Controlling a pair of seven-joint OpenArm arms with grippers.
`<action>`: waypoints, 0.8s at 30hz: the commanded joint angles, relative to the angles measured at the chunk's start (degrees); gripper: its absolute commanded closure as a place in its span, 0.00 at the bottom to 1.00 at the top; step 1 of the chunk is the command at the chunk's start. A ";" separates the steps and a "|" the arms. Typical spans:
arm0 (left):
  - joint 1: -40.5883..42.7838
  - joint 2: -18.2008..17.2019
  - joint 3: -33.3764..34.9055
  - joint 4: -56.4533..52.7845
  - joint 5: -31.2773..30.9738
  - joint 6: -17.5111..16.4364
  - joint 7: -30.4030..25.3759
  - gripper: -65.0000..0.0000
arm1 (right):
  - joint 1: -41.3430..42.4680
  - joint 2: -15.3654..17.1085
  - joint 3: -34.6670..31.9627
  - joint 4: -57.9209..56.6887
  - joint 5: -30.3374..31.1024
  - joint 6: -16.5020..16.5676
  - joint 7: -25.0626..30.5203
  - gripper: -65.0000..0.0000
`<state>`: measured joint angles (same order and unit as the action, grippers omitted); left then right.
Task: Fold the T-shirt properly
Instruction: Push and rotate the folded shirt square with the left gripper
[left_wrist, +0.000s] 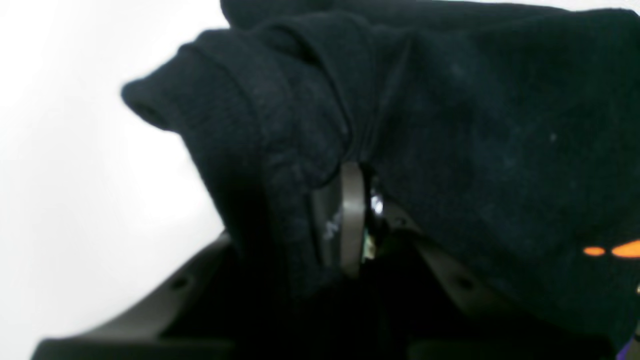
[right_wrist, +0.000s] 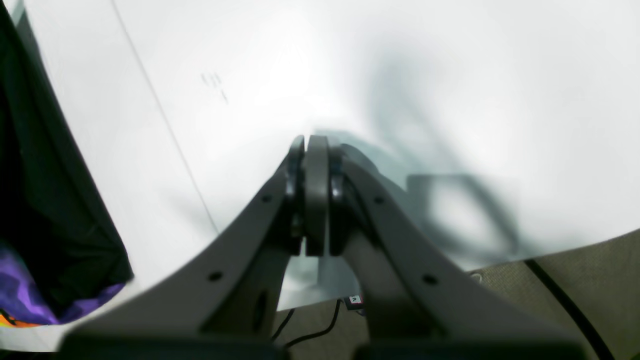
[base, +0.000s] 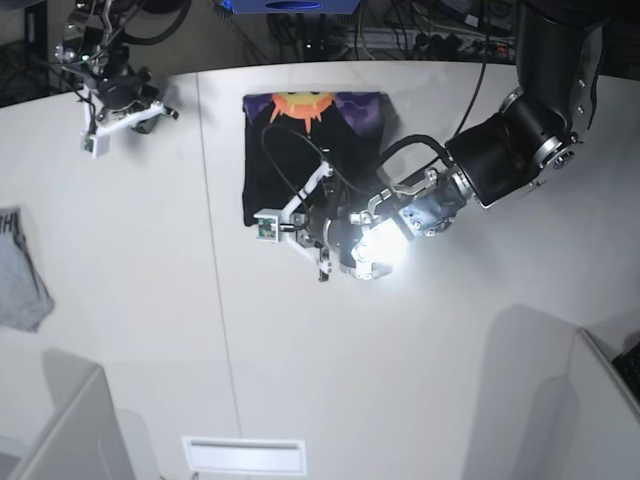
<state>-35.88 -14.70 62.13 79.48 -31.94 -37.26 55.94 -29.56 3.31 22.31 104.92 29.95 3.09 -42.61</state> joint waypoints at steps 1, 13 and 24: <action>-1.53 0.24 -0.46 0.82 -0.45 -0.50 -0.78 1.00 | -0.02 0.34 0.33 0.79 0.51 0.56 0.98 1.00; 2.16 1.56 -0.99 1.18 15.72 -2.74 -0.60 1.00 | 0.42 -0.63 0.42 0.79 0.33 0.56 0.98 1.00; 1.37 1.56 -1.16 1.26 15.72 -2.74 -0.34 1.00 | 1.21 -0.72 0.33 0.79 0.33 0.56 0.90 1.00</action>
<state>-33.01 -13.23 61.43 80.05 -16.34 -39.51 55.11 -28.34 2.17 22.39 104.88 29.95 3.09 -42.61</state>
